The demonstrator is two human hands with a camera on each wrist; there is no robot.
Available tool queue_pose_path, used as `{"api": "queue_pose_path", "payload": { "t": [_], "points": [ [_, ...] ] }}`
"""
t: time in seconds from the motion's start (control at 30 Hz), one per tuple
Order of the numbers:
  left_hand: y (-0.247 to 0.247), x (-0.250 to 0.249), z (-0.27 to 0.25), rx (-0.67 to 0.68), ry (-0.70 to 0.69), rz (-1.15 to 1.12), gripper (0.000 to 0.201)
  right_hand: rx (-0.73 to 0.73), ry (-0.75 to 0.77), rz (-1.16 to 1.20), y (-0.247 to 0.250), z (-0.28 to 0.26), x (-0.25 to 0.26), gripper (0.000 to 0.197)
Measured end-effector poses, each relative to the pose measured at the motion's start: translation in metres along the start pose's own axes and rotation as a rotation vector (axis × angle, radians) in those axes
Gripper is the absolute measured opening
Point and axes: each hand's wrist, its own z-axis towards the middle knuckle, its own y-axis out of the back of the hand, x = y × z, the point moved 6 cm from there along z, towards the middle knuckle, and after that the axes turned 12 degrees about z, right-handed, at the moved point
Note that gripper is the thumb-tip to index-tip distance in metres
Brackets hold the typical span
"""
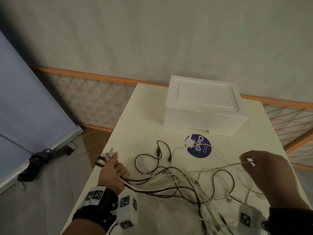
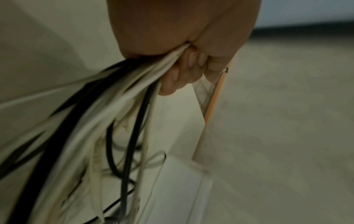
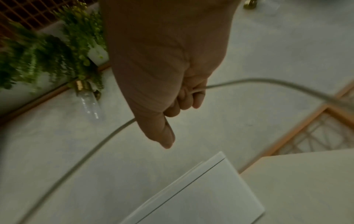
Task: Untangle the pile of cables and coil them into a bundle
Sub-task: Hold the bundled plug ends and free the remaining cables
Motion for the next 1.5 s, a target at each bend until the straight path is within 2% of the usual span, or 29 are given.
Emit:
{"api": "queue_pose_path", "payload": {
  "t": [0.1,0.17,0.2,0.23,0.3,0.33,0.37,0.4,0.43,0.5,0.57,0.63,0.7,0.83,0.87,0.93,1.0,1.03,1.1,1.2,1.23,1.37,1.43,1.5],
  "points": [
    [0.033,-0.007,0.006,-0.113,0.010,0.003,0.049,0.022,-0.244,-0.105,0.004,-0.012,-0.046,0.007],
    [0.040,-0.009,0.006,-0.131,0.020,0.019,0.050,0.079,-0.310,-0.146,-0.002,-0.017,-0.069,0.006],
    [0.040,-0.009,0.006,-0.130,0.021,0.035,0.049,0.160,-0.330,-0.172,-0.009,-0.019,-0.073,0.007],
    [0.038,-0.008,0.006,-0.122,0.018,0.051,0.049,0.299,-0.366,-0.206,-0.019,-0.022,-0.072,0.018],
    [0.029,-0.007,0.005,-0.093,0.006,0.081,0.048,0.646,-0.396,-0.301,-0.043,-0.035,-0.055,0.060],
    [0.022,-0.006,0.003,-0.073,-0.002,0.102,0.048,0.773,-0.400,-0.327,-0.054,-0.036,-0.041,0.075],
    [0.016,-0.004,0.001,-0.051,-0.010,0.128,0.048,0.809,-0.353,-0.306,-0.063,-0.034,-0.018,0.080],
    [0.009,-0.003,0.000,-0.029,-0.017,0.158,0.049,0.761,-0.272,-0.216,-0.072,-0.026,0.007,0.077],
    [0.004,0.000,-0.001,-0.015,-0.021,0.191,0.049,0.650,-0.183,-0.077,-0.078,-0.016,0.033,0.069],
    [-0.004,0.005,-0.003,-0.007,-0.016,0.259,0.050,0.502,-0.044,0.205,-0.093,0.002,0.090,0.049],
    [-0.008,0.011,-0.007,0.005,-0.006,0.288,0.054,0.526,0.033,0.392,-0.120,0.014,0.139,0.032],
    [-0.010,0.016,-0.011,0.039,0.008,0.261,0.059,0.645,0.016,0.444,-0.158,0.022,0.161,0.027],
    [-0.011,0.019,-0.016,0.072,0.011,0.232,0.059,0.765,-0.019,0.432,-0.194,0.026,0.166,0.030],
    [-0.002,0.010,-0.020,0.061,-0.025,0.261,0.049,0.852,-0.051,0.447,-0.242,0.033,0.156,0.038],
    [0.001,0.007,-0.019,0.055,-0.024,0.273,0.047,0.815,-0.083,0.483,-0.247,0.036,0.152,0.035],
    [0.005,0.002,-0.015,0.041,-0.020,0.278,0.041,0.628,-0.192,0.664,-0.246,0.045,0.146,0.017],
    [0.003,-0.001,-0.012,0.033,-0.024,0.280,0.032,0.453,-0.207,0.836,-0.229,0.053,0.146,0.017],
    [-0.001,-0.002,-0.011,0.040,-0.027,0.295,0.028,0.429,-0.157,0.852,-0.218,0.055,0.151,0.020],
    [-0.016,-0.003,-0.010,0.084,-0.027,0.321,0.026,0.494,0.040,0.733,-0.196,0.053,0.169,0.023],
    [-0.042,-0.005,-0.010,0.178,-0.011,0.280,0.028,0.611,0.409,0.334,-0.172,0.035,0.194,0.029],
    [-0.048,-0.005,-0.009,0.186,-0.003,0.258,0.027,0.607,0.453,0.277,-0.164,0.032,0.196,0.032],
    [-0.060,-0.004,-0.005,0.182,0.025,0.164,0.017,0.634,0.433,0.277,-0.148,0.022,0.184,0.035],
    [-0.063,-0.006,-0.003,0.199,0.023,0.135,0.022,0.635,0.475,0.309,-0.142,0.013,0.179,0.033],
    [-0.064,-0.010,-0.003,0.212,0.016,0.113,0.028,0.566,0.515,0.337,-0.129,0.005,0.172,0.028]
  ]
}}
